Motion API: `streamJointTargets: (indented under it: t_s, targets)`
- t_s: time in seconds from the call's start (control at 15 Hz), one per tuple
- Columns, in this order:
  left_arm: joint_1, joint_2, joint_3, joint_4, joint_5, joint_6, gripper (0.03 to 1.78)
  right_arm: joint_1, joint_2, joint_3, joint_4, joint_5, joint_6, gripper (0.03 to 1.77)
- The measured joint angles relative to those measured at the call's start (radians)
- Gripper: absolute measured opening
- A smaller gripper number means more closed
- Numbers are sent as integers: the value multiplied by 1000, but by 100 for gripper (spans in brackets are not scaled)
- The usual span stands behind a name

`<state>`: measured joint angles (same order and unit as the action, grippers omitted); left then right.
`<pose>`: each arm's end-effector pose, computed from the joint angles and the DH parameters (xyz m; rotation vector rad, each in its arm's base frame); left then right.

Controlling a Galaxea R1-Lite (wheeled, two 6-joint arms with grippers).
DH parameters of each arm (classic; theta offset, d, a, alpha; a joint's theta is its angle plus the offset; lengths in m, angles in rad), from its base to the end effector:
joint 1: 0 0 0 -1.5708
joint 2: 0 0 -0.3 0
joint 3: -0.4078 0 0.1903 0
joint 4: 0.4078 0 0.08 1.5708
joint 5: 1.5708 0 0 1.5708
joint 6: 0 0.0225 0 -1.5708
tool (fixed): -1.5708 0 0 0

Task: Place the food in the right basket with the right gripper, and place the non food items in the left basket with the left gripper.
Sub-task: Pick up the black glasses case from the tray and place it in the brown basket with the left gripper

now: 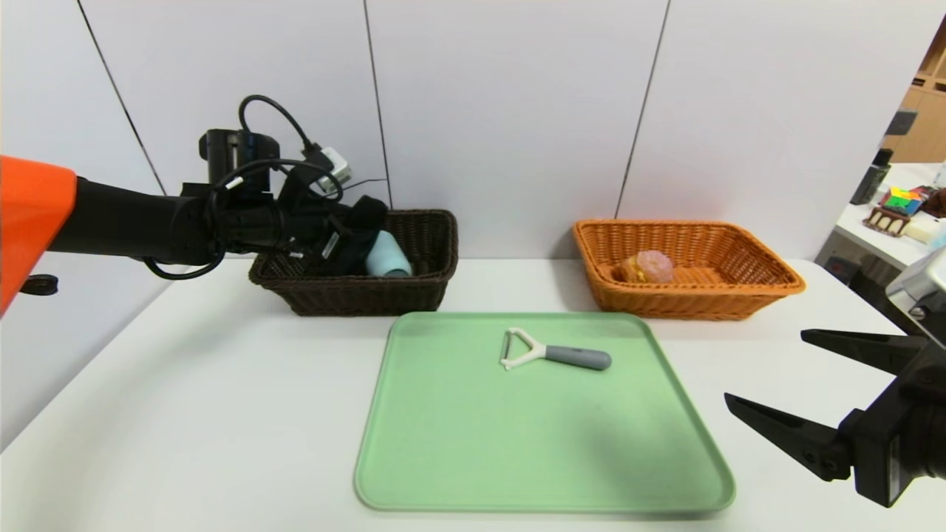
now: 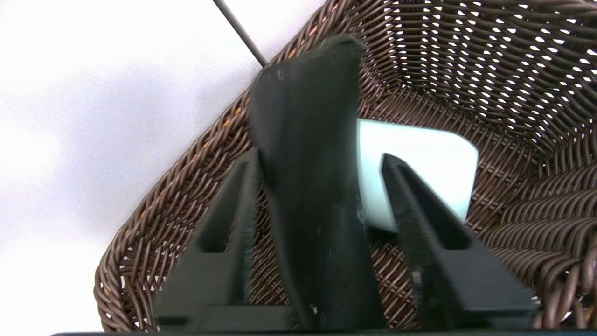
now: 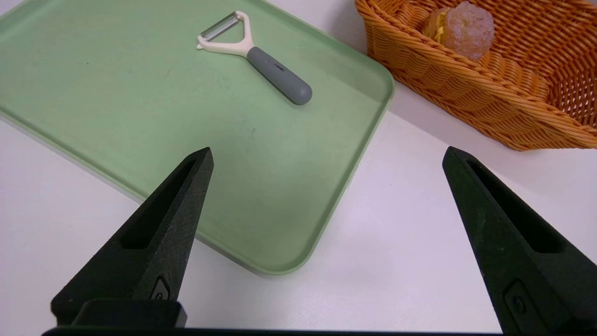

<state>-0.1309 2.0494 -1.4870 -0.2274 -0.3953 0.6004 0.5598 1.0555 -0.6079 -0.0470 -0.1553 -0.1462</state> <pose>0.4166 -0.0636 0.2039 0.5362 0.1688 -0.6047 0.1175 0.0695 0.2136 -0.2836 0.3486 0.4267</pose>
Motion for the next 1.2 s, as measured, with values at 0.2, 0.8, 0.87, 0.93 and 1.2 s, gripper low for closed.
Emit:
streamJointTargets:
  t_s: [0.2, 0.8, 0.87, 0.93, 1.2]
  targets:
    - [0, -16, 12, 1, 0, -1, 123, 1, 3, 0, 0, -1, 0, 169]
    - [0, -243, 157, 7, -1, -7, 155, 1, 4, 2, 0, 1, 0, 169]
    - [1, -283, 179, 8, -1, -8, 157, 1, 5, 2, 0, 1, 0, 169]
    - [1, -321, 204, 10, -1, -8, 159, 1, 5, 2, 0, 1, 0, 169]
    - [-9, -496, 350, 30, -13, -6, 163, 1, 5, 2, 0, 1, -5, 169]
